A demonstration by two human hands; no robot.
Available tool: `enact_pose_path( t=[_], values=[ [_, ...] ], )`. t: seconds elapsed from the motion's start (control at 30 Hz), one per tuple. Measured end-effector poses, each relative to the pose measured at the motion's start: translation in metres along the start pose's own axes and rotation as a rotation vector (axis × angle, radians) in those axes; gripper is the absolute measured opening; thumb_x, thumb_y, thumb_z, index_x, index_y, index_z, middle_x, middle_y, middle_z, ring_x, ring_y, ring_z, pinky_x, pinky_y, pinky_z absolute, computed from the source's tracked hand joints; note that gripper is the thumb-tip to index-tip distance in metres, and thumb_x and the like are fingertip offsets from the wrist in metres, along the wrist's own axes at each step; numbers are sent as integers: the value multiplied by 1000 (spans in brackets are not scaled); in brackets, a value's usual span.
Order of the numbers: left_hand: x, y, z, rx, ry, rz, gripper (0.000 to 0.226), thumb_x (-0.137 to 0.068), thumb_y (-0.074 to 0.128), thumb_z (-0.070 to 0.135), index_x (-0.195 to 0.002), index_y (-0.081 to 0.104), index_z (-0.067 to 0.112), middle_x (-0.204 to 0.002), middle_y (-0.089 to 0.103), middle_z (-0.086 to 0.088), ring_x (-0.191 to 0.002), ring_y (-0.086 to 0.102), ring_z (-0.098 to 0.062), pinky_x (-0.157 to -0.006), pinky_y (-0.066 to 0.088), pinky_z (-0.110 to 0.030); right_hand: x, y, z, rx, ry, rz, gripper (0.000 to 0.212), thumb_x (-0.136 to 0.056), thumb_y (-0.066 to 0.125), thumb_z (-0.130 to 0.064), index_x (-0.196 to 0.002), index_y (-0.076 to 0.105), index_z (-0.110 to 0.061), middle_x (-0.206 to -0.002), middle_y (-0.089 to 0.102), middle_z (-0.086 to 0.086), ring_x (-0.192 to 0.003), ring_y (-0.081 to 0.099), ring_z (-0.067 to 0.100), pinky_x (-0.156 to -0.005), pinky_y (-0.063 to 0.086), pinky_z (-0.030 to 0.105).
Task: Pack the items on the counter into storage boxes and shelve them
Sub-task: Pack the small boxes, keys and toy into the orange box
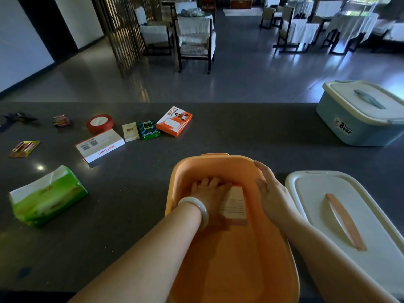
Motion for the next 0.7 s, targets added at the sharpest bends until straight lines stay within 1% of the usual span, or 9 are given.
enact_pose_path(
  t=[0.13,0.27,0.33,0.5,0.7],
  values=[
    [0,-2,4,-8,6,14,103,-69,63,74,-149,8,40,-155,19,3,-141,23,-32,-112,22,-60,0,-1,-1,-10,0,-2,37,-102,33,-35,-137,29,-48,-92,47,-28,-76,55,-5,-49,39,-1],
    [-1,-1,4,-24,12,18,103,-69,63,73,-149,9,38,-154,21,2,-139,25,-32,-111,24,-59,0,-1,-2,-11,-2,-9,37,-102,34,-33,-135,28,-48,-92,48,-25,-78,56,-1,-48,40,0],
    [-1,0,5,-29,8,19,103,-69,63,74,-149,9,38,-154,21,2,-139,25,-32,-110,25,-59,0,-1,-1,-9,3,-11,38,-102,34,-33,-137,28,-47,-91,49,-24,-78,57,0,-48,41,1],
    [0,0,6,-29,3,15,104,-68,62,75,-150,8,37,-154,20,2,-139,25,-33,-111,24,-59,-1,-1,1,8,14,3,38,-103,33,-31,-139,30,-44,-89,48,-25,-75,55,-2,-47,39,0],
    [0,-1,5,-35,8,4,108,-66,62,78,-150,9,37,-154,21,1,-138,25,-33,-110,23,-58,-1,0,-1,26,38,5,38,-103,33,-31,-138,29,-46,-88,48,-23,-74,55,0,-45,39,1]
  ],
)
Point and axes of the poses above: each hand's wrist, its own x-axis away from the middle knuckle, its own y-axis out of the palm, z = x × y, the point moved 3 cm from there along -x, towards the middle knuckle
